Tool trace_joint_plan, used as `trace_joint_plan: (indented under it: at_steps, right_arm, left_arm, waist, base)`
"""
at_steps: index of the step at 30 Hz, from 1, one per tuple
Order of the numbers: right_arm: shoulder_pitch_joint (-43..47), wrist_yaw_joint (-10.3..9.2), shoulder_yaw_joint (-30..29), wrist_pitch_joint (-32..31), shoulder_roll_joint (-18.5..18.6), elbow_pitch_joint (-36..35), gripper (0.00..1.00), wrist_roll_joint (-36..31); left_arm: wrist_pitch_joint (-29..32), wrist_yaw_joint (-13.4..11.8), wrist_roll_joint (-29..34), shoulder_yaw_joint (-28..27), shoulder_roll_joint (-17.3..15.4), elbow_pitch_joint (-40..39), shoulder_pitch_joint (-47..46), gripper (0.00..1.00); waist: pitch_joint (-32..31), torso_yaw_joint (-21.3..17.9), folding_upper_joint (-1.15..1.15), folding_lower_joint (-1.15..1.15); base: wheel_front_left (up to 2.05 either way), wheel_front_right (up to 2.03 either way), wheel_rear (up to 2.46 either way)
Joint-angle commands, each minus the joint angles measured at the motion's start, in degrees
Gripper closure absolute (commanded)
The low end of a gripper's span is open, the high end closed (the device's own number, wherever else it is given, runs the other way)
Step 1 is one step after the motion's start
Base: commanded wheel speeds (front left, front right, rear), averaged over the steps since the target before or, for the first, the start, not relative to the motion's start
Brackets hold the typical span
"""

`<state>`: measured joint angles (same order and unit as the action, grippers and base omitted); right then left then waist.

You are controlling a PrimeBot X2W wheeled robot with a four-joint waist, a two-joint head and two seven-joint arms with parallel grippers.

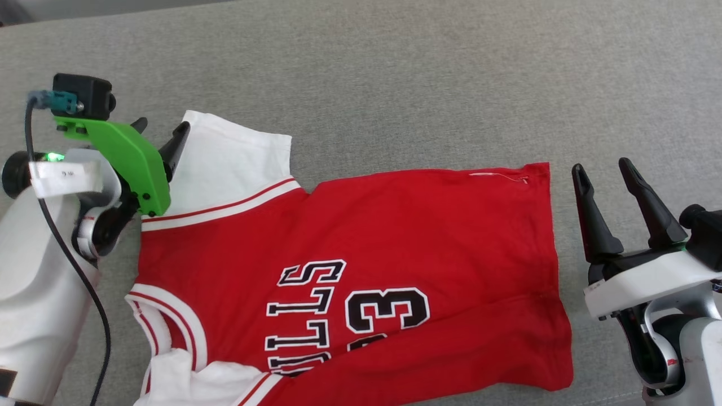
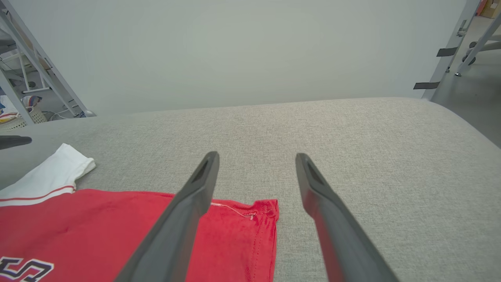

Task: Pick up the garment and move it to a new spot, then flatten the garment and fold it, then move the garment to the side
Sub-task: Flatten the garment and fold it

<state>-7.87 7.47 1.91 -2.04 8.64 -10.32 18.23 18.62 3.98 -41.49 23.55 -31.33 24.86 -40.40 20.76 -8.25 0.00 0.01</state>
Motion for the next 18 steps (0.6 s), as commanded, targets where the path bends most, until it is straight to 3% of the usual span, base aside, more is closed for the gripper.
trace_joint_plan:
  at_steps: [1, 11, 16, 17, 18]
  right_arm:
    - [-1.3, 0.02, 0.18, 0.73, -0.19, 0.63, 0.0, 0.54]
    - [-1.85, 0.02, 0.56, 1.85, -1.37, 3.85, 0.0, 3.2]
    - [-1.76, 0.02, 0.16, 1.97, -1.28, 4.82, 0.0, 3.97]
    - [-1.74, 0.02, -0.12, 1.83, -1.29, 5.06, 0.0, 4.14]
    - [-1.82, 0.02, -0.17, 1.78, -1.3, 5.15, 0.0, 4.39]
  left_arm:
    - [1.83, 0.97, -0.7, 0.45, -0.88, 1.28, -2.34, 0.0]
    - [16.07, 2.95, -3.89, 4.08, -3.83, 9.17, -8.63, 0.0]
    - [25.85, 3.17, -7.09, 6.34, -3.1, 12.54, -7.98, 0.0]
    - [27.57, 3.2, -7.78, 6.67, -2.91, 12.75, -7.83, 0.16]
    - [28.14, 3.2, -8.26, 6.65, -2.72, 12.79, -7.78, 0.73]
  waist:
    - [2.54, -3.44, 0.0, -0.01]
    - [4.68, -7.12, 0.0, -0.01]
    - [5.01, -7.78, 0.0, -0.01]
    - [5.05, -7.84, 0.0, -0.01]
    - [5.1, -7.89, 0.0, -0.01]
  base:
    - [0.0, 0.0, 0.0]
    - [0.0, 0.0, 0.0]
    - [0.0, 0.0, 0.0]
    - [0.0, 0.0, 0.0]
    - [0.0, 0.0, 0.0]
